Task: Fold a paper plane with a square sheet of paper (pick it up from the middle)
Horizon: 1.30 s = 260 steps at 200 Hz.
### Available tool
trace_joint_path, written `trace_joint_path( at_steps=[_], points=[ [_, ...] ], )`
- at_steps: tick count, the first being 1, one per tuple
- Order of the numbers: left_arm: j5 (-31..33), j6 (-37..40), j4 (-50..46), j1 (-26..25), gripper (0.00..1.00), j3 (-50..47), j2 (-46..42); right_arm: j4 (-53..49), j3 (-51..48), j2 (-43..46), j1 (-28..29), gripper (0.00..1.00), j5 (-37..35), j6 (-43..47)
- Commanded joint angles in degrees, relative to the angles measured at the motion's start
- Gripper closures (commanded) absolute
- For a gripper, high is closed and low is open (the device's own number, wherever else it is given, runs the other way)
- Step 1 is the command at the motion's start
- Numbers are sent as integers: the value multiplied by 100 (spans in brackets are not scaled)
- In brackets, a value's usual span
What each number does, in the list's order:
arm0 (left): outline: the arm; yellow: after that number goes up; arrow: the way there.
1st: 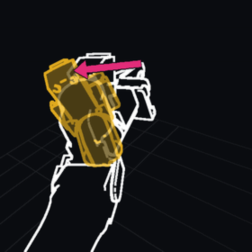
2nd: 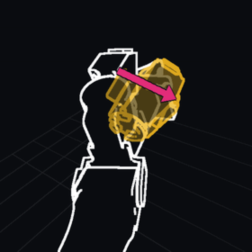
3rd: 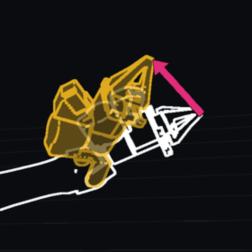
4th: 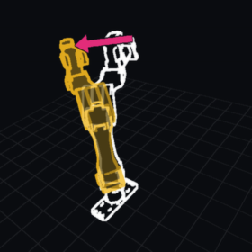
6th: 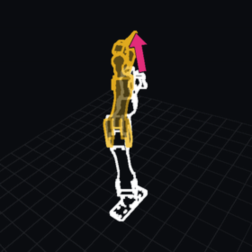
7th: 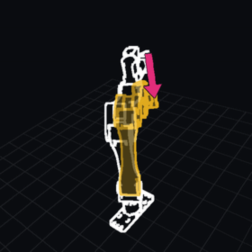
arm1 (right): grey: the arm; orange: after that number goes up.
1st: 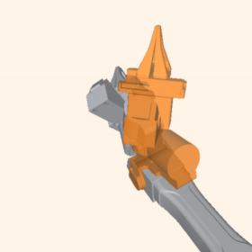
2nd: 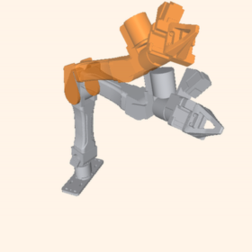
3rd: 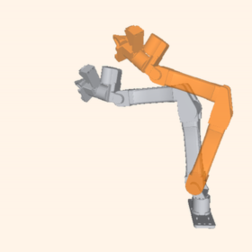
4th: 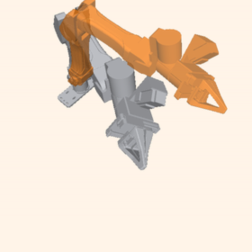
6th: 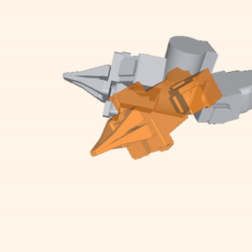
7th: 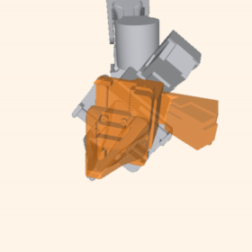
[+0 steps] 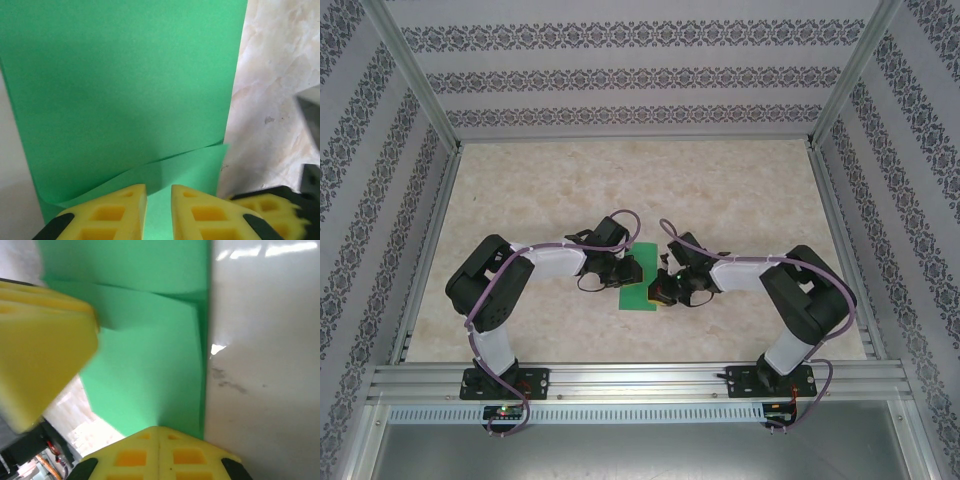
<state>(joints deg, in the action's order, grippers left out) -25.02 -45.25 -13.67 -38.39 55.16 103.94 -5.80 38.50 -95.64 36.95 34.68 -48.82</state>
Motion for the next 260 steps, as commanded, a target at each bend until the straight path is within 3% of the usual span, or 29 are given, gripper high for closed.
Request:
trace_joint_path(
  at_steps=[1,50,112,168,226,260],
  points=[
    [205,143,-275,-30,76,130,-110,278,-297,-230,43,100,-44,-157],
    [243,-66,47,-44,66,-332,-1113,466,-445,-204,57,100,-166,-294],
    [-194,-569,763,-444,89,-543,-703,450,-418,-201,79,100,-251,-293],
    [43,-836,1085,-634,91,-661,-159,466,-510,-219,89,100,-324,-306],
    [687,-662,827,-602,93,-774,-302,378,-589,-258,87,100,-435,-275],
    [718,-719,870,-549,96,-837,-216,322,-555,-329,85,100,-444,-248]
  ],
)
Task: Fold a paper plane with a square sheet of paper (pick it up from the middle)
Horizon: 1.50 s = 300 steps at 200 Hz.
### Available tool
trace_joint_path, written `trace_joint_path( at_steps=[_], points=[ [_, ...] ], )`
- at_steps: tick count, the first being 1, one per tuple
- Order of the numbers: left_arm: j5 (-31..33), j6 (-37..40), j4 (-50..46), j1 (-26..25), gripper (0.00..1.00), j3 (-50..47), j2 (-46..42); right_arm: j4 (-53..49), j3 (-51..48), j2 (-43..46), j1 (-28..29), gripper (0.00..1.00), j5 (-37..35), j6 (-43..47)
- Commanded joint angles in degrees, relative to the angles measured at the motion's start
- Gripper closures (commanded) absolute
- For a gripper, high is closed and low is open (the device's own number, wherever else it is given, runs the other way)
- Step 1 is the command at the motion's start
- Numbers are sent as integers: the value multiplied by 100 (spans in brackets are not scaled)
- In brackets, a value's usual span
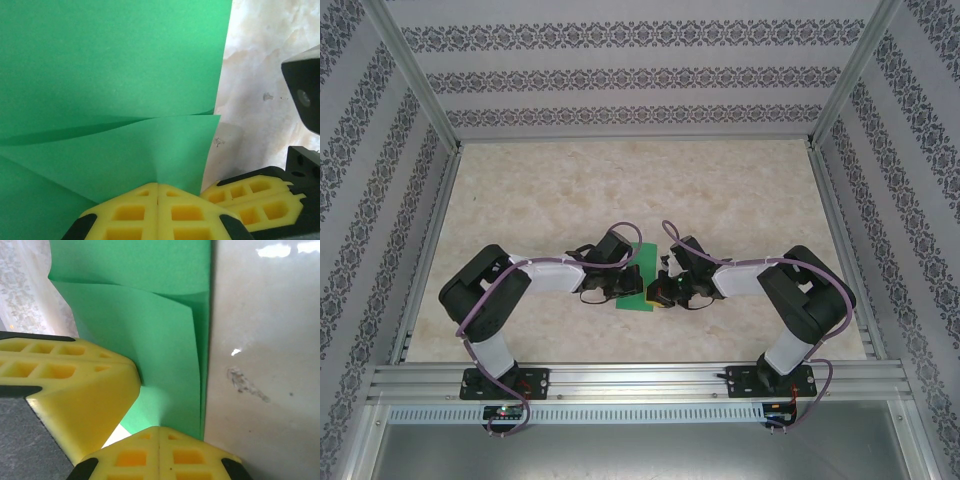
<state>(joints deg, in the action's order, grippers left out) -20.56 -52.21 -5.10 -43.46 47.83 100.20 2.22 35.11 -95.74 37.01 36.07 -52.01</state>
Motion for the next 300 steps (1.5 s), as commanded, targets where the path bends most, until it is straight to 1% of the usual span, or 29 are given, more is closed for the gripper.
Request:
trace_joint_path(
  at_steps=[1,29,56,79,94,127,174,205,258,300],
  points=[
    [272,-25,20,-41,96,-102,166,-487,-216,-324,78,100,-584,74],
    [313,-18,-7,45,97,-81,157,-751,-150,-318,85,100,-677,193],
    [404,-43,123,191,96,-112,-18,-1072,-101,-254,89,100,-803,347],
    [391,40,146,331,95,-8,23,-1227,-66,-246,91,100,-821,428],
    [398,79,216,414,95,-38,38,-1251,-66,-219,95,100,-838,437],
    [293,0,804,633,95,-272,113,-1290,-61,-216,85,100,-840,446],
    [262,189,914,903,94,-489,56,-1313,-33,-212,71,100,-815,477],
    [202,286,1227,1092,94,-732,52,-1302,-13,-208,76,100,-795,471],
    [170,471,1129,1426,94,-778,28,-1290,4,-208,76,100,-781,464],
    [114,587,1091,1587,94,-703,-33,-1273,22,-201,75,100,-760,464]
  ],
)
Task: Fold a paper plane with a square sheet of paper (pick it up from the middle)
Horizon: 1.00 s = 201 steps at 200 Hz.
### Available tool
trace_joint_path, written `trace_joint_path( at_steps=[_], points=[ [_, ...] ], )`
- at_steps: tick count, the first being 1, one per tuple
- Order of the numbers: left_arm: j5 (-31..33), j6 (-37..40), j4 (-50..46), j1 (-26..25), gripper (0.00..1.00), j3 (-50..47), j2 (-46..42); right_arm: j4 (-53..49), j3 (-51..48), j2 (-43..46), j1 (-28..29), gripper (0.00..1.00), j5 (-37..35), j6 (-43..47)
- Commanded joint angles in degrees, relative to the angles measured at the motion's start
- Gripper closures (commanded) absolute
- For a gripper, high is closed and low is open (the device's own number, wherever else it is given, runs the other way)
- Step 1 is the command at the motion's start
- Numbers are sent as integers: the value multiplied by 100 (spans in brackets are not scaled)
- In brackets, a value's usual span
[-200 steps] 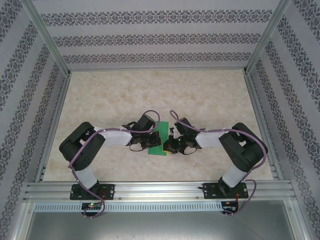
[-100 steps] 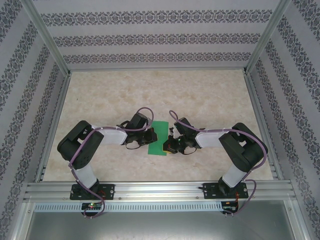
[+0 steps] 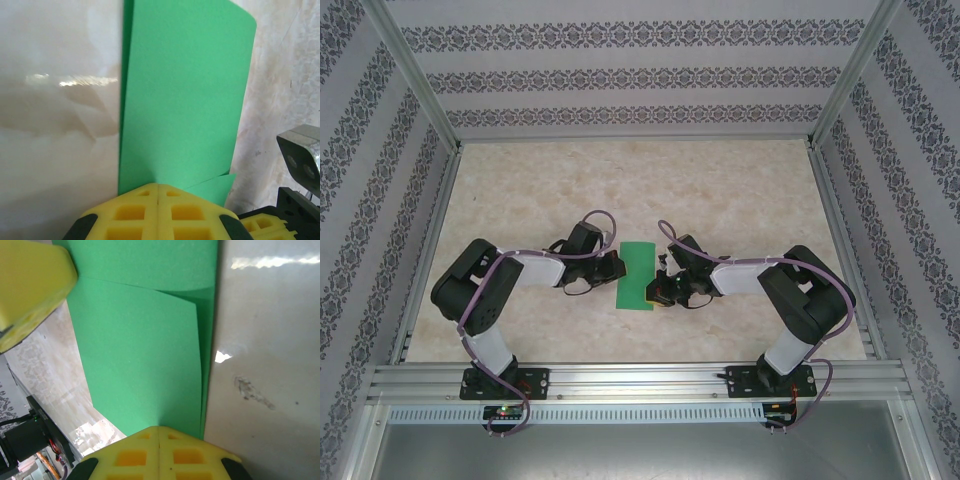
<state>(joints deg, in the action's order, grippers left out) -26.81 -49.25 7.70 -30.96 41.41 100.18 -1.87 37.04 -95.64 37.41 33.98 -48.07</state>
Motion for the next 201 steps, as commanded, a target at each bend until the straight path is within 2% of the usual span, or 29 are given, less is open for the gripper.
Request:
trace_joint_path(
  at_steps=[1,50,73,113,141,176,201],
  points=[
    [739,293,-190,336,94,-57,-33,-862,-171,-211,33,100,-546,70],
    [748,674,-393,447,94,-13,-318,-751,-206,-237,36,100,-506,82],
    [509,606,-369,467,92,-34,-618,-730,-172,-214,38,100,-502,75],
    [180,372,-357,178,90,25,-1146,-753,-74,-215,42,100,-498,87],
    [105,333,-477,-77,91,93,-1120,-731,-39,-167,39,100,-506,54],
    [-244,115,281,-359,93,-186,-641,-721,61,-131,42,100,-506,-4],
    [-136,103,485,-448,93,-276,-394,-772,102,-108,40,100,-521,11]
  ],
)
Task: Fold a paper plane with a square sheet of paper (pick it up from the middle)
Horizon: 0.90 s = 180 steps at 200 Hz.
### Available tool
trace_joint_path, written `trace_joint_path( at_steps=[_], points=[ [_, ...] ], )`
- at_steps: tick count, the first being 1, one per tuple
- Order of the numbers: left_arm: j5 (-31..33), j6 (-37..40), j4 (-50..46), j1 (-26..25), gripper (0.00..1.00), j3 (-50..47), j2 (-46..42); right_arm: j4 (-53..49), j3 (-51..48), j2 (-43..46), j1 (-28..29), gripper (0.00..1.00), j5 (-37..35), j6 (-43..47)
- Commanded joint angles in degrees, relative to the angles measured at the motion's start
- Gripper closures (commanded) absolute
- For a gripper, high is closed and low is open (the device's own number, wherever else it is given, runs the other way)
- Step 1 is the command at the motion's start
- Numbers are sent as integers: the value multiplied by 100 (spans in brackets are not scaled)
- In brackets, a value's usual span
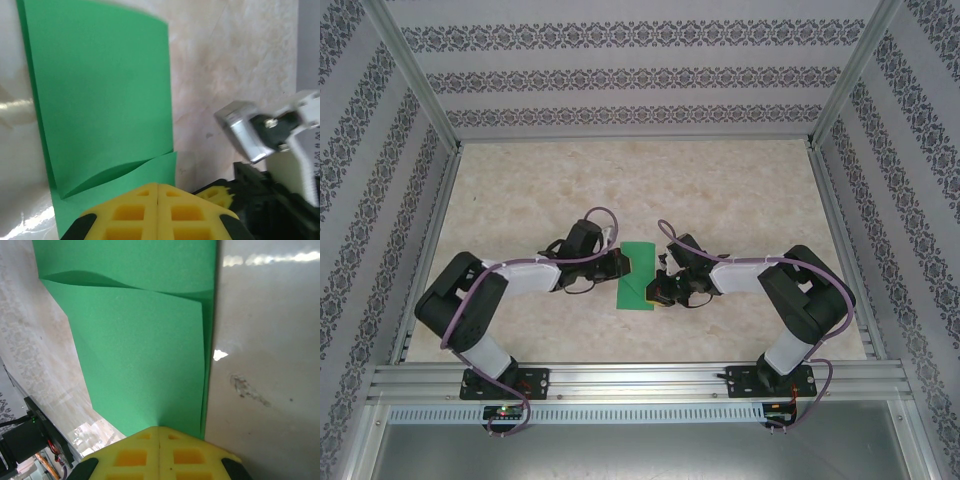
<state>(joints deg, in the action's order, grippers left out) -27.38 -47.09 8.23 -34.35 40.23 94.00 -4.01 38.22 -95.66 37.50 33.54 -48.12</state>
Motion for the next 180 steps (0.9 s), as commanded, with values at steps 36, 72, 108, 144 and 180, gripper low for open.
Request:
trace_joint_path(
  at_steps=[36,72,108,144,180],
  points=[
    [364,67,38,-100,94,-96,559,-713,92,74,35,100,-420,59],
    [539,40,-99,-101,94,-145,639,-866,529,616,172,95,-470,48],
    [534,78,-155,-105,94,-143,625,-905,1153,333,360,95,-377,49],
    [552,83,-242,-100,95,-72,594,-767,1327,-192,408,99,-613,-66],
    [580,126,-300,-103,95,-78,543,-753,1227,-321,418,99,-662,-67]
  ],
)
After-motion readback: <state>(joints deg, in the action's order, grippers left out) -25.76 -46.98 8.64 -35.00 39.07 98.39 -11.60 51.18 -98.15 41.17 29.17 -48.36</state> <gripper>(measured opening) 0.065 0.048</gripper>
